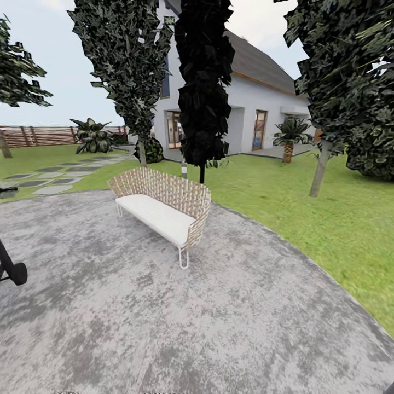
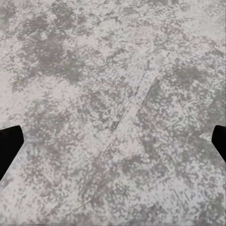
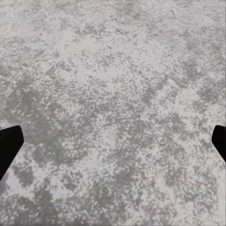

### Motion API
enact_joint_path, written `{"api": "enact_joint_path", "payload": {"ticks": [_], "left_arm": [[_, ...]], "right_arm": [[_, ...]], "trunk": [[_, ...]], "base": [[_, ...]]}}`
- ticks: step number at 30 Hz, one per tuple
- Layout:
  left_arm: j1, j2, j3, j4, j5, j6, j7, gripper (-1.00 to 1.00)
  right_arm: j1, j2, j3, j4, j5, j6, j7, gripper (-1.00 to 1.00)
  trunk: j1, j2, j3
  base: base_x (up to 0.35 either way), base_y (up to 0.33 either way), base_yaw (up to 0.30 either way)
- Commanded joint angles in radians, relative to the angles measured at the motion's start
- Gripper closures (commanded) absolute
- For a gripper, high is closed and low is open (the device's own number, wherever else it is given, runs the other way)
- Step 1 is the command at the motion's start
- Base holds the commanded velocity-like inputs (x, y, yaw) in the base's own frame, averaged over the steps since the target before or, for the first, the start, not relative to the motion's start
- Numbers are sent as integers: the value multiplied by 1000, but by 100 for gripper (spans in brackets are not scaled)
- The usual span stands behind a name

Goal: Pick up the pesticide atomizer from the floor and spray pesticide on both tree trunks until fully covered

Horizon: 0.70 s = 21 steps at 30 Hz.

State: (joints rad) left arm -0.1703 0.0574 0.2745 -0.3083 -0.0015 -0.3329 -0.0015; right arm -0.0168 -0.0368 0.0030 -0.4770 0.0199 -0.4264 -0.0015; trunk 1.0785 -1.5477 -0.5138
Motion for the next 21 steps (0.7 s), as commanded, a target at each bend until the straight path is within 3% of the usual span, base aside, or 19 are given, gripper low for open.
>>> {"api": "enact_joint_path", "payload": {"ticks": [1,21], "left_arm": [[0,0,0,0,0,0,0,-100],[0,-1,-1,0,-3,0,0,-100]], "right_arm": [[0,0,0,0,0,0,0,-100],[0,0,0,0,0,0,-1,-100]], "trunk": [[4,-7,-3],[81,-147,-66]], "base": [[0,0,279],[0,0,279]]}}
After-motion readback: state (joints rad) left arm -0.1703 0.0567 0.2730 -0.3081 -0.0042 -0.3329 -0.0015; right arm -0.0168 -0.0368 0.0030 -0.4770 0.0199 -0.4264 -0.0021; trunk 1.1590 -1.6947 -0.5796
